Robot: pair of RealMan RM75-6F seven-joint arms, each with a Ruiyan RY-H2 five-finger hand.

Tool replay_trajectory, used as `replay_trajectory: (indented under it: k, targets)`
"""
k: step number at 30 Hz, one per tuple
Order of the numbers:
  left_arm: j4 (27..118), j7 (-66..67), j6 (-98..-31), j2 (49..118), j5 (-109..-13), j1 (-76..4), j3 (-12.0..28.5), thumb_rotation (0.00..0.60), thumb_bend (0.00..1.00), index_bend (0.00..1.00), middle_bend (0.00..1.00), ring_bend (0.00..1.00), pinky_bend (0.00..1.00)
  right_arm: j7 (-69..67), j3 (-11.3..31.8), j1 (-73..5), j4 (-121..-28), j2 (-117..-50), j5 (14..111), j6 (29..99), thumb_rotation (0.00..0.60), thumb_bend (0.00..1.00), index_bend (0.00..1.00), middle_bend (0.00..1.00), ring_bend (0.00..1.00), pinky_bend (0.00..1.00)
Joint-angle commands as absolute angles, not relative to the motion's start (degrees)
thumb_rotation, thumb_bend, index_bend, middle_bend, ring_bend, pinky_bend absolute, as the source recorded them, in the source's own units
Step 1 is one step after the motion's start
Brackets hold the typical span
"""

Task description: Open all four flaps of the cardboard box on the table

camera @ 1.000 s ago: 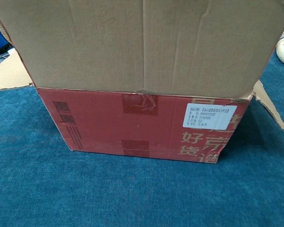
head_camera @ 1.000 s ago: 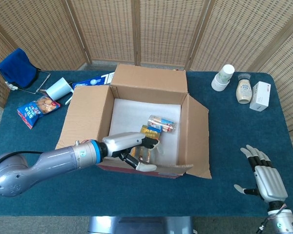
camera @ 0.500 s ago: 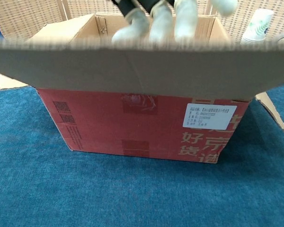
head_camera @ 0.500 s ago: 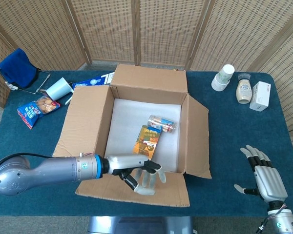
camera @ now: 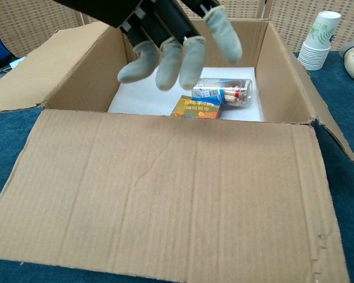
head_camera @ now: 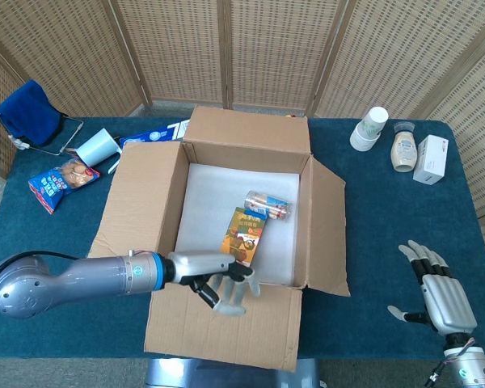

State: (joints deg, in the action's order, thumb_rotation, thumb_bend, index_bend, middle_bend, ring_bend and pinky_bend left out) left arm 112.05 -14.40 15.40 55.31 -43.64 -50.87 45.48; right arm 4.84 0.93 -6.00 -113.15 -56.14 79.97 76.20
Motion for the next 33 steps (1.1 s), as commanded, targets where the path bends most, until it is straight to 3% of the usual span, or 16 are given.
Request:
replay_trajectory:
  k: [1,9,18,25,33]
  targets:
    - [113.8,-10.8,4.0,54.6,-50.0,-50.1,40.7,0.321,0.13,0.3,0.5,0.49,0.57,4.8,0.9,-6.0,-113.2,-56.1,80.0,76.2,0.6,0.0,0.0,0.0,0.0,0.01]
    - [112.3,-2.6,-10.1,54.1,-58.1,-56.0,25.8,0.315,0.13,0.3,0.47,0.45,0.55,4.9,0.8,-5.9,-113.3,-56.1,80.1,76.3,0.6,0.0,0.0,0.0,0.0,0.01]
    - [111.9,2.2,-17.0,55.6,-48.5,-68.5,9.4,0.316,0.13,0.28,0.47,0.45,0.54,4.8,0.9,-6.0,-113.2,-56.1,79.9,76.1,0.6,0.0,0.0,0.0,0.0,0.01]
    - [113.4,2.3,-18.1,54.5,-41.0,-75.8,2.9,0.318,0.14,0.28,0.49,0.47,0.56,4.9,0.9,-6.2,-113.1,-56.2,79.7,75.9,0.6,0.0,0.0,0.0,0.0,0.01]
    - [113.8,-3.5,-13.0,53.9,-38.6,-78.4,3.1,0.314,0.14,0.27,0.49,0.47,0.59,4.8,0.9,-6.1,-113.1,-56.1,79.7,76.0,0.6,0.0,0.0,0.0,0.0,0.01]
